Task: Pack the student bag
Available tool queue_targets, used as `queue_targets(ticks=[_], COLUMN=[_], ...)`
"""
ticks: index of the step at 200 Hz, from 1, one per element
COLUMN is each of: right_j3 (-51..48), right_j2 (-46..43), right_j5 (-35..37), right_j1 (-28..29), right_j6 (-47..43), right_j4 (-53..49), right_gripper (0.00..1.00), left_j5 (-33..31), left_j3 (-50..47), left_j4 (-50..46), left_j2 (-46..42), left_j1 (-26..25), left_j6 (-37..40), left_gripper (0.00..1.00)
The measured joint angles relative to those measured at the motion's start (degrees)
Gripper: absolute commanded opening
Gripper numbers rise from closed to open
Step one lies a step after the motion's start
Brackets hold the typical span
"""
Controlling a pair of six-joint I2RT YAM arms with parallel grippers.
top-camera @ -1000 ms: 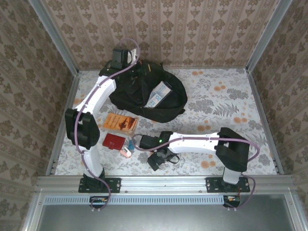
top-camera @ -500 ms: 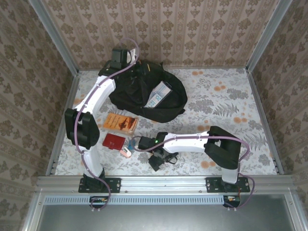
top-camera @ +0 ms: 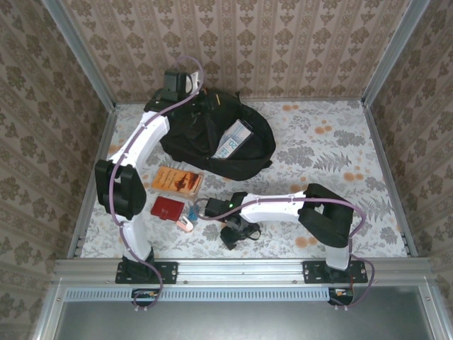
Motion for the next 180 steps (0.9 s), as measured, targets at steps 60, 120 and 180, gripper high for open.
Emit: queue_targets(ticks=[60,120,180], right_j3=[-0.7,-1.84,0.0], right_j2=[-0.55,-2.01,-8.96], right_j5=[-0.2,0.04,2.01], right_j1=[-0.92,-1.03,-4.07], right_j6=[-0.07,-0.07,-1.16], right_j4=[0.26,1.07,-2.32], right_gripper=[0.59,0.52,0.52], left_j5=[0.02,0.02,0.0], left_j3=[-0.11,-0.48,-0.48], left_j4=[0.17,0.37,0.37], left_j2=[-0.02,-0.22,-0.33], left_j1=[0.0,0.0,0.0], left_j6=[-0.15,-0.15,-0.13], left_gripper=[0.0,0.0,0.0])
